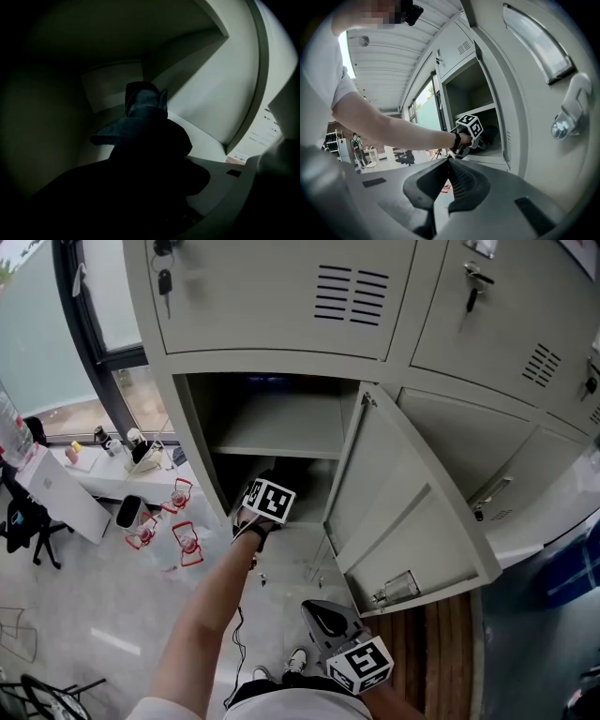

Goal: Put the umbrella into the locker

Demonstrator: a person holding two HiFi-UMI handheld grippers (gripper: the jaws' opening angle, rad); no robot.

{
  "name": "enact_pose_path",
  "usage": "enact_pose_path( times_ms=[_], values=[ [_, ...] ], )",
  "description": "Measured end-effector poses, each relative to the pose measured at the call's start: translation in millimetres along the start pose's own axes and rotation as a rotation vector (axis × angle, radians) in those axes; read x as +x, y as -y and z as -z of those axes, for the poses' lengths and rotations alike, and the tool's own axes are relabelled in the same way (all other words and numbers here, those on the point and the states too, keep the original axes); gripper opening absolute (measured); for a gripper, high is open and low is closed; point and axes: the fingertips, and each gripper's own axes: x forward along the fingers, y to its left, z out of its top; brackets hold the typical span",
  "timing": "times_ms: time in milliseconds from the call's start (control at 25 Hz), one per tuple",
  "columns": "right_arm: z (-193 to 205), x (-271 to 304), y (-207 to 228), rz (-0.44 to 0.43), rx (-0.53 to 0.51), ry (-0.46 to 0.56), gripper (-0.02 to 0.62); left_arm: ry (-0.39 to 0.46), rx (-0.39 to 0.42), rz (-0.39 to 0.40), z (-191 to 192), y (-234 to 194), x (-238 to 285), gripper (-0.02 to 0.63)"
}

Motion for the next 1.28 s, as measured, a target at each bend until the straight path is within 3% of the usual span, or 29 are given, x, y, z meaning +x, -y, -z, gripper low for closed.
enact_pose_path(
  times_ms=[240, 600, 880, 1280],
  values=[
    [1.2, 4.4, 1.5, -0.001, 0.006, -0.008, 0.017, -0.06, -0.005, 0.023, -4.2, -3.2, 6.5, 0.233],
    [2.5, 7.6, 7.8, 0.008, 0.018, -0.014, 0.017, -0.036, -0.057, 0.043, -8.7, -5.6, 11.4, 0.25],
    [1.8, 12.5, 8.0, 0.003, 0.014, -0.02, 0.017, -0.017, -0.154, 0.124, -15.4, -0.5, 16.0, 0.257],
    [1.0, 11.6, 13.7, 0.025, 0.026, -0.014, 0.017, 0.038, -0.145, 0.08, -25.7, -3.6, 8.5, 0.277]
  ],
)
